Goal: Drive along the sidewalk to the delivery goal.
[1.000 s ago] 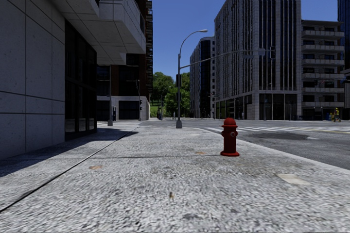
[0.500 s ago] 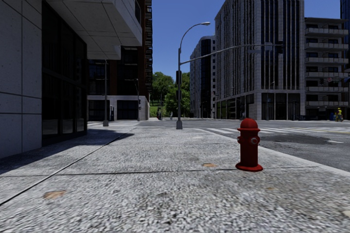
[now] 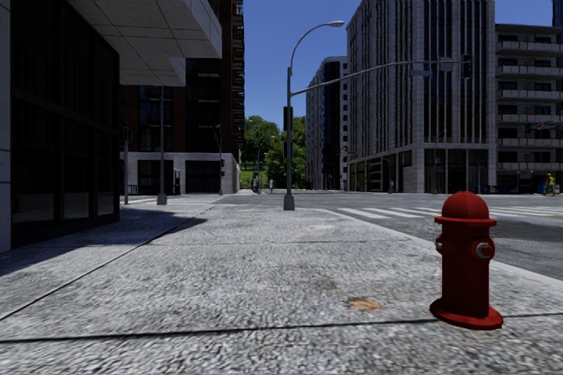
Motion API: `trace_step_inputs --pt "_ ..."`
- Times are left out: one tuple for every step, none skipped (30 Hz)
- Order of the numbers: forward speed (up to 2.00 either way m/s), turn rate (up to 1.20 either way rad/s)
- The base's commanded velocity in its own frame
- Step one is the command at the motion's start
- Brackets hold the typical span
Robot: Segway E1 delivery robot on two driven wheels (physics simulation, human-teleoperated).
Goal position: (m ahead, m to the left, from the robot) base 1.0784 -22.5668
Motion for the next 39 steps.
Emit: trace_step_inputs --pt "2.00 0.00" --pt "2.00 0.00" --pt "2.00 0.00" --pt "2.00 0.00" --pt "2.00 0.00" --pt "2.00 0.00" --pt "2.00 0.00" --pt "2.00 0.00" --pt "2.00 0.00" --pt "2.00 0.00" --pt "2.00 0.00" --pt "2.00 0.00" --pt "2.00 0.00" --pt "2.00 0.00" --pt "2.00 0.00" --pt "2.00 0.00" --pt "2.00 0.00" --pt "2.00 0.00" --pt "2.00 0.00" --pt "2.00 0.00" --pt "2.00 0.00" --pt "2.00 0.00" --pt "2.00 0.00" --pt "2.00 0.00" --pt "2.00 0.00" --pt "2.00 0.00" --pt "2.00 0.00" --pt "2.00 0.00" --pt "2.00 0.00" --pt "2.00 0.00" --pt "2.00 0.00" --pt "2.00 0.00" --pt "2.00 0.00" --pt "2.00 0.00" --pt "2.00 0.00" --pt "2.00 0.00" --pt "2.00 0.00" --pt "2.00 0.00" --pt "2.00 0.00"
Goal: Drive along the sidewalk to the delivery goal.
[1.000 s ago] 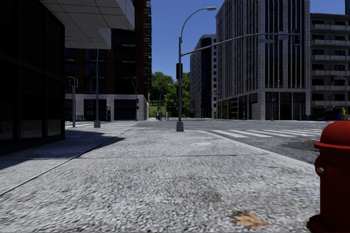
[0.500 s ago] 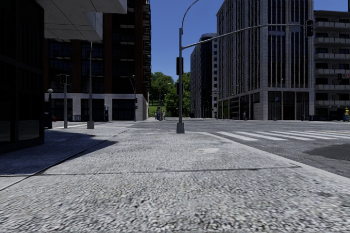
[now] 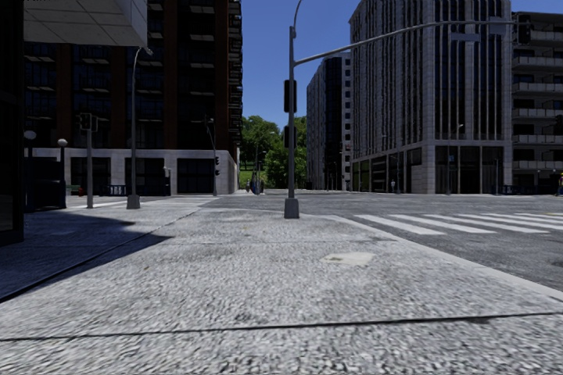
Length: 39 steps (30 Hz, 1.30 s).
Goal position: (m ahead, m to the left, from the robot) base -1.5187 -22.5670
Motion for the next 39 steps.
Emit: trace_step_inputs --pt "2.00 0.00" --pt "2.00 0.00" --pt "2.00 0.00" --pt "2.00 0.00" --pt "2.00 0.00" --pt "2.00 0.00" --pt "2.00 0.00" --pt "2.00 0.00" --pt "2.00 0.00" --pt "2.00 0.00" --pt "2.00 0.00" --pt "2.00 0.00" --pt "2.00 0.00" --pt "2.00 0.00" --pt "2.00 0.00" --pt "2.00 0.00" --pt "2.00 0.00" --pt "2.00 0.00" --pt "2.00 0.00" --pt "2.00 0.00" --pt "2.00 0.00" --pt "2.00 0.00" --pt "2.00 0.00" --pt "2.00 0.00" --pt "2.00 0.00" --pt "2.00 0.00" --pt "2.00 -0.08" --pt "2.00 -0.18" --pt "2.00 -0.18" --pt "2.00 -0.22" --pt "2.00 -0.30" --pt "2.00 -0.43" --pt "2.00 -0.43" --pt "2.00 -0.51" --pt "2.00 -0.54" --pt "2.00 -0.55" --pt "2.00 -0.55" --pt "2.00 -0.55" --pt "2.00 -0.55"
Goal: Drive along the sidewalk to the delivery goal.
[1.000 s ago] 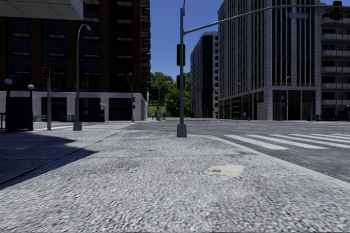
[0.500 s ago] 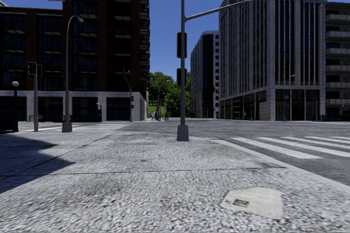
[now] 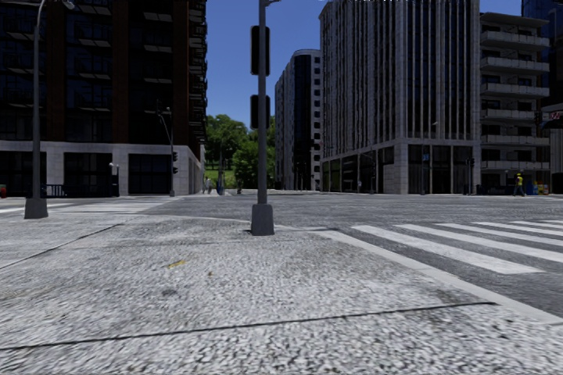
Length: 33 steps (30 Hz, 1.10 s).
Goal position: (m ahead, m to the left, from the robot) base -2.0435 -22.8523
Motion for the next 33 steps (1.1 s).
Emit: trace_step_inputs --pt "2.00 -0.55" --pt "2.00 -0.55" --pt "2.00 -0.55" --pt "2.00 -0.55" --pt "2.00 -0.55" --pt "2.00 -0.55" --pt "2.00 -0.55" --pt "2.00 -0.55" --pt "2.00 -0.55" --pt "2.00 -0.55" --pt "2.00 -0.55" --pt "2.00 -0.55" --pt "2.00 -0.55" --pt "2.00 -0.55" --pt "2.00 -0.55" --pt "2.00 -0.55" --pt "2.00 -0.55" --pt "2.00 -0.55" --pt "2.00 -0.55" --pt "2.00 -0.55" --pt "2.00 -0.55" --pt "2.00 -0.55" --pt "2.00 -0.55" --pt "2.00 -0.55" --pt "2.00 -0.55" --pt "2.00 -0.55" --pt "2.00 -0.55" --pt "2.00 -0.55" --pt "2.00 -0.55" --pt "2.00 -0.55" --pt "2.00 -0.55" --pt "2.00 -0.55" --pt "2.00 -0.55"
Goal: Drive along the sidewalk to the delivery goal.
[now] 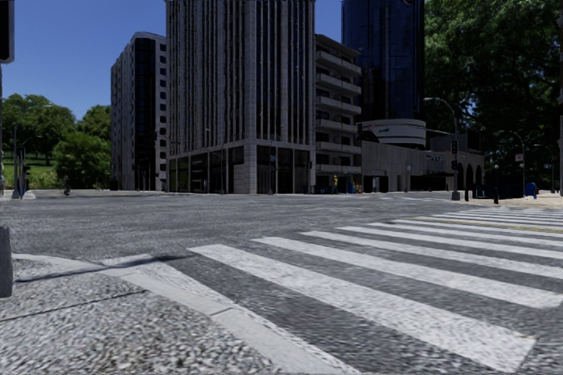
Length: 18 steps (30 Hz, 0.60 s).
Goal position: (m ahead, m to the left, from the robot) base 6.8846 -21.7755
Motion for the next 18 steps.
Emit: trace_step_inputs --pt "2.00 -0.55" --pt "2.00 -0.55" --pt "2.00 -0.55" --pt "2.00 -0.55" --pt "1.90 -0.55" --pt "1.90 -0.55" --pt "1.69 -0.55" --pt "1.43 -0.55" --pt "1.31 -0.55" --pt "1.30 -0.55" --pt "1.30 -0.55" --pt "1.29 -0.55" --pt "1.25 -0.55" --pt "1.24 -0.55" --pt "1.24 -0.55" --pt "1.23 -0.55" --pt "1.23 -0.55" --pt "1.23 -0.55"
